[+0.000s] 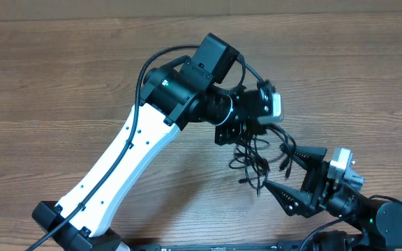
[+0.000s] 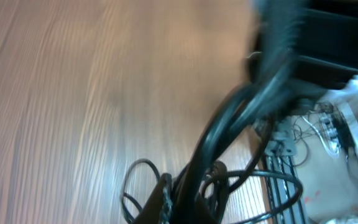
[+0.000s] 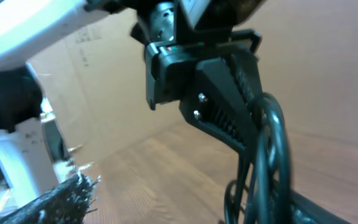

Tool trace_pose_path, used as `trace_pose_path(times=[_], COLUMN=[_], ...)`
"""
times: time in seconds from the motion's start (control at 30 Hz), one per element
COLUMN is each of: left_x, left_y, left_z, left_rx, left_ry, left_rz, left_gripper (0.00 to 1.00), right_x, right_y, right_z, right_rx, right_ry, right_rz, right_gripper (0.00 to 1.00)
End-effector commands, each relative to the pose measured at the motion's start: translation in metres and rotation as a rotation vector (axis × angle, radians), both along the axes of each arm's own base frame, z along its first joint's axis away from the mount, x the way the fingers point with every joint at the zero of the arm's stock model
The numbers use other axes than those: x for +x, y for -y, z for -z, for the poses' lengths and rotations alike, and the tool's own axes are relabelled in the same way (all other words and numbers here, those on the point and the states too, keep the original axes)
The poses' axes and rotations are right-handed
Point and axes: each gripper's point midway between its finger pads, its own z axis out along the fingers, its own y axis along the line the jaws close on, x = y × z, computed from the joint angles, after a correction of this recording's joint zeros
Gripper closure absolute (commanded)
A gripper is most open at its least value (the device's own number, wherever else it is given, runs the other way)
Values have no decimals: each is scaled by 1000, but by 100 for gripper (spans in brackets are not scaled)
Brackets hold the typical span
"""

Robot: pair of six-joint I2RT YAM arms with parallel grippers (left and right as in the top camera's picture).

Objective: Untangle cables

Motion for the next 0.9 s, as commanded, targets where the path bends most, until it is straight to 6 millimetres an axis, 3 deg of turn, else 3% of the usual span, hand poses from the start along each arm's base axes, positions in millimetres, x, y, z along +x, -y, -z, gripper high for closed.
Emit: trace_pose_path(times=[0.0,0.27,0.37,0.53,0.6,0.87], left_x=[34,29,33,43,41,30], left_y=[-22,-18,-15,-6,-1,12], left_z=[9,7,3,-7,-11,-17], left_rx=[135,115,91,27,3,-32], left_ry=[-55,-88,-123,-157,-161,-171], left_rz=[-358,-349,-404,-473,-450,-394], left_gripper=[96,96,96,96,96,96], right_x=[13,46,50,49,49,48], right_y=[10,42,47,45,45,44], right_z=[0,22,27,27,27,27], right_rx=[22,86,95,93,93,92], right_ry=[-20,-193,-227,-227,-227,-227], right_rz=[101,348,384,372,371,365], right_gripper=[8,2,2,14,20,30])
